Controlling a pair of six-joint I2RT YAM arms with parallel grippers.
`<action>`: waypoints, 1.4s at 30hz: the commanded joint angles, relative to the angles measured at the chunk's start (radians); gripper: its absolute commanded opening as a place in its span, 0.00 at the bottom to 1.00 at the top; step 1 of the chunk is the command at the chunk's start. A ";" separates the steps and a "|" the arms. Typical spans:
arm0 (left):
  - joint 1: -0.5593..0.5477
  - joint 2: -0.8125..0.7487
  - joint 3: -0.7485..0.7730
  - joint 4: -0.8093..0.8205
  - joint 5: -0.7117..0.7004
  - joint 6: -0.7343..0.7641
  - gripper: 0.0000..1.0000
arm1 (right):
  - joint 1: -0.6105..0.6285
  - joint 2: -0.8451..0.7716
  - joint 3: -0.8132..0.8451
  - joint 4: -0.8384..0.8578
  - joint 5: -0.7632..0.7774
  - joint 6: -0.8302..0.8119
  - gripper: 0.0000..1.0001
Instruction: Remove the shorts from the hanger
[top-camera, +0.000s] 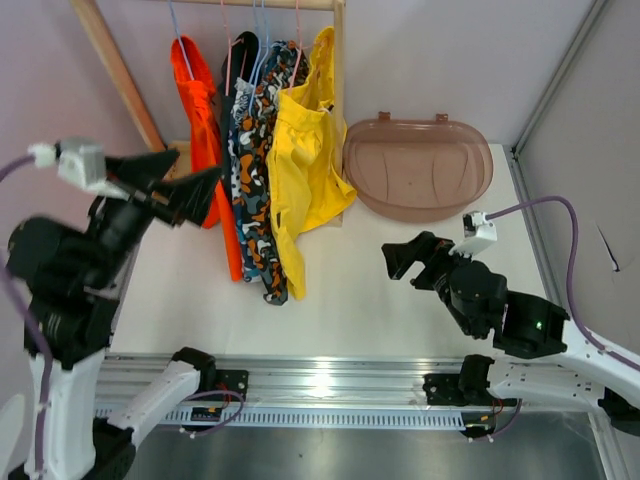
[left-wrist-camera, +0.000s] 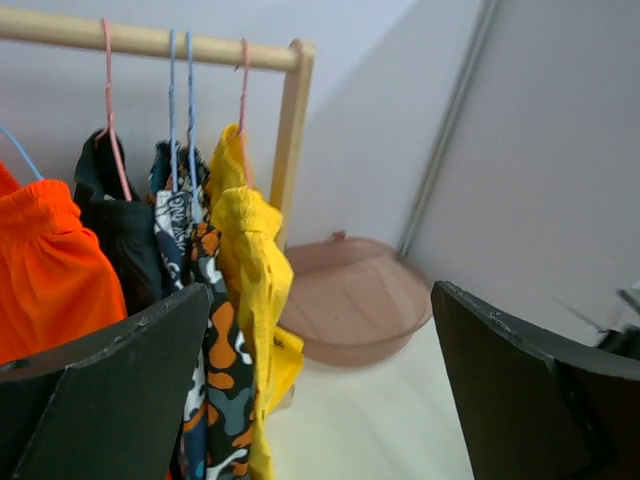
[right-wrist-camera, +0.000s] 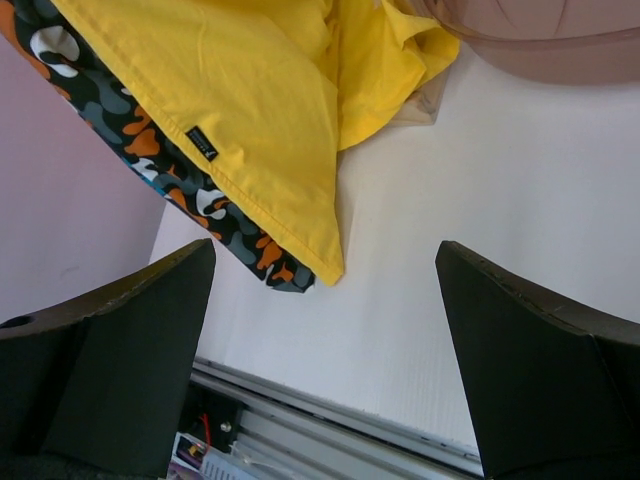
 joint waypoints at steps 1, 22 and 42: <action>-0.004 0.220 0.169 -0.103 -0.078 0.062 0.99 | 0.037 0.038 0.039 -0.068 0.145 0.030 0.99; -0.138 1.150 1.036 -0.092 -0.185 0.188 0.99 | 0.033 0.038 -0.140 0.129 -0.017 -0.134 0.99; -0.139 1.279 1.039 -0.043 -0.284 0.234 0.78 | 0.024 -0.022 -0.159 0.061 -0.004 -0.068 1.00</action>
